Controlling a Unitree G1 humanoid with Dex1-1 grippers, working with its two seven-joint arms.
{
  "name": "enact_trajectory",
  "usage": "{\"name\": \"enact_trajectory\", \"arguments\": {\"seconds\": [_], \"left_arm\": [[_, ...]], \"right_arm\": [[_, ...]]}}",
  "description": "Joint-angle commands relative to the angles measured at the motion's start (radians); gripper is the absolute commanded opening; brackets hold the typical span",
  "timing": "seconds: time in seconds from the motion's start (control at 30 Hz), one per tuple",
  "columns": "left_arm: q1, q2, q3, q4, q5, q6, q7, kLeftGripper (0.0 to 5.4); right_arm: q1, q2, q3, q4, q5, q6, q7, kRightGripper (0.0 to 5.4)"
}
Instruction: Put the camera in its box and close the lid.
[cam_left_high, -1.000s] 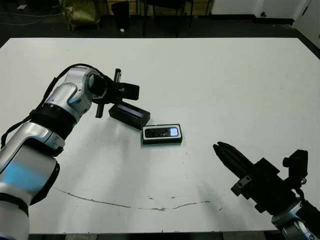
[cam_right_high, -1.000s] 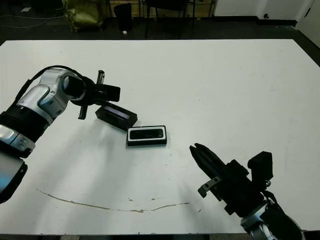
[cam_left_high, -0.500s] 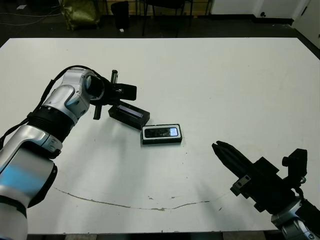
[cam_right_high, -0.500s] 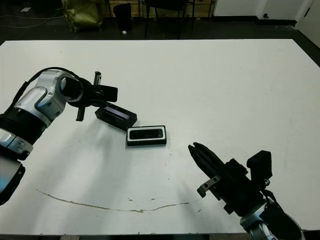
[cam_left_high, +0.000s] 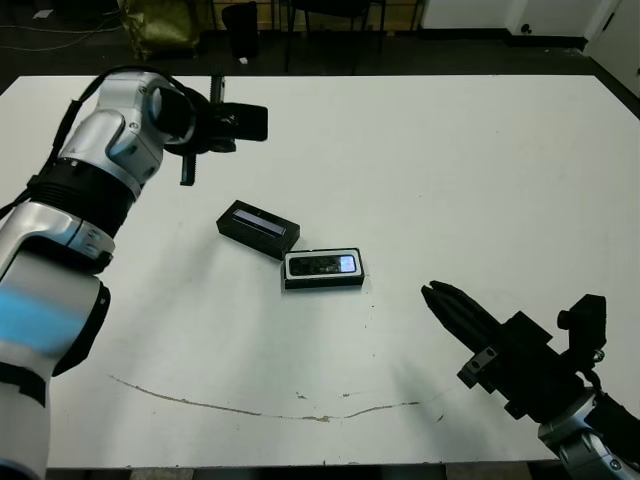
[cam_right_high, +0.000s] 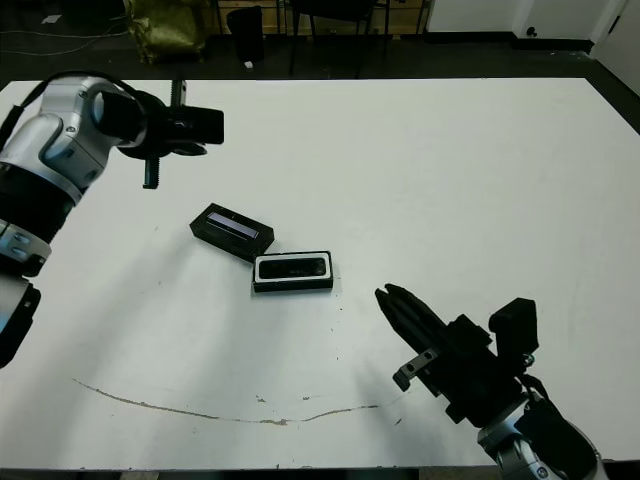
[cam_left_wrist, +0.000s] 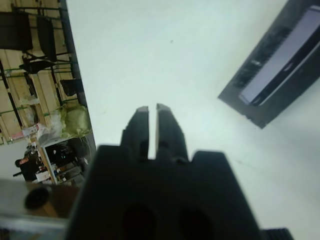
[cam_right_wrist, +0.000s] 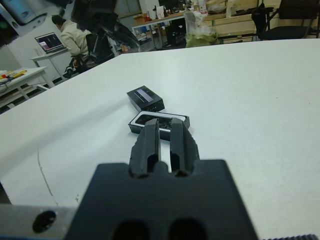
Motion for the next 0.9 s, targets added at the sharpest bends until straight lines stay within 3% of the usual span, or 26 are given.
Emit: {"name": "enact_trajectory", "arguments": {"seconds": [0.03,0.73,0.9], "left_arm": [[-0.031,0.001,0.015,0.025,-0.013,0.011,0.001,0.0],[-0.008,-0.204,-0.072,0.268,0.006,-0.094,0.134,0.0],[0.033,-0.242,-0.08,0.309,0.001,-0.081,0.166,0.0]], "right_arm": [[-0.001,-0.01,0.003,0.016,-0.004,0.003,0.004,0.03],[0.049,-0.029,-0.01,-0.029,-0.006,0.039,-0.034,0.03],[0.073,-0.029,-0.026,-0.017,0.001,0.018,-0.009,0.03]]}}
